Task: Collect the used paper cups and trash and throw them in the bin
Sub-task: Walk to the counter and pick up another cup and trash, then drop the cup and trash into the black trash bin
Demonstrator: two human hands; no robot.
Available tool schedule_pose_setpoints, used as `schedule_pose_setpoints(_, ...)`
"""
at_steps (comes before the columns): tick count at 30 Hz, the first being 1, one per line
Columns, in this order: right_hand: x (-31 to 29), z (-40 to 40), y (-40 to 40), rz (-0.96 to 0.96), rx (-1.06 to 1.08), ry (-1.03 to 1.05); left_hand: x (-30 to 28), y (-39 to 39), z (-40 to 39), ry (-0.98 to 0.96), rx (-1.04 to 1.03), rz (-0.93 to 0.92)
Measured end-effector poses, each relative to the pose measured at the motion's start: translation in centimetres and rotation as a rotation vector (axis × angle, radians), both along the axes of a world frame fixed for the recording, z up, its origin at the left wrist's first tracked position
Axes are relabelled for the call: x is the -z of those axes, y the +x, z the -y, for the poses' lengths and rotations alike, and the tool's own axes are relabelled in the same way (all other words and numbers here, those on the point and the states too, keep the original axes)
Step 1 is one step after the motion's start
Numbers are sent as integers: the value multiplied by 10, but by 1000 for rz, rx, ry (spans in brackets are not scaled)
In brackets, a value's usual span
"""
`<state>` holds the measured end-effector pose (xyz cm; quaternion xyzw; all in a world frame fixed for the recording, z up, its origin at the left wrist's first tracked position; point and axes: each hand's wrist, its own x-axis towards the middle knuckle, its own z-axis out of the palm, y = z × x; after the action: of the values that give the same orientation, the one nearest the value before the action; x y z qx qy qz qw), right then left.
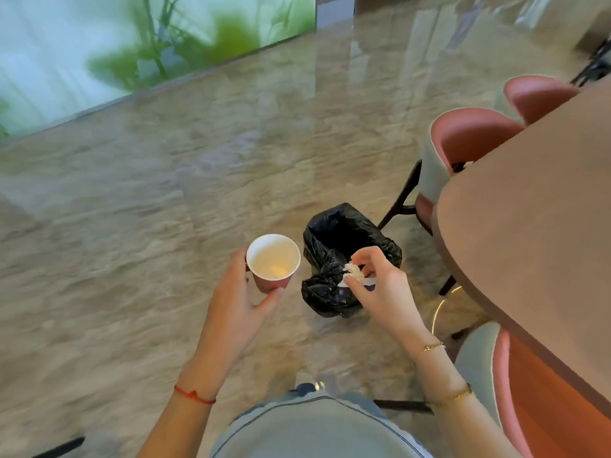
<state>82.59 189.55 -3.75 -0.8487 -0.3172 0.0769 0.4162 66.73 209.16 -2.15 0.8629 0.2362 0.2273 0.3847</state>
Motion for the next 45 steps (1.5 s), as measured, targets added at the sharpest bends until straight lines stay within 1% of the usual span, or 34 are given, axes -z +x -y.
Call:
schedule_pose_setpoints(6,7,-40,66,-38,135,-28,11,92,-58,9,118,-60)
schedule_pose_setpoints(9,18,-54,103,-83,197,-45,25,138,-78,2,161,-94)
schedule_pose_setpoints(12,31,-64,137,-120,226,-70,39,180,-90,40,187,-134)
schedule_pose_setpoints(18,62,-89,222,-156,261,-128,72,284,-113,16,215,-218)
schedule_pose_setpoints(24,100,-105,293,-267,250,-246,108,376,-121,-50,273,-323)
schedule_pose_setpoints(28,123,-113,327,-339,245,-312,132,420,-122,-91,316,-406)
schedule_pose_setpoints(32,142,-114,341,-395,270,-359,152,445,-127,-165,371,-522)
schedule_pose_setpoints(34,144,-112,341,-414,287,-353,156,447,-133,-178,403,-547)
schedule_pose_setpoints(38,129,-106,335,-407,357,-328,146,439,-147,-62,456,-553)
schedule_pose_setpoints(45,85,-93,315,-248,374,-336,104,417,-163,69,520,-456)
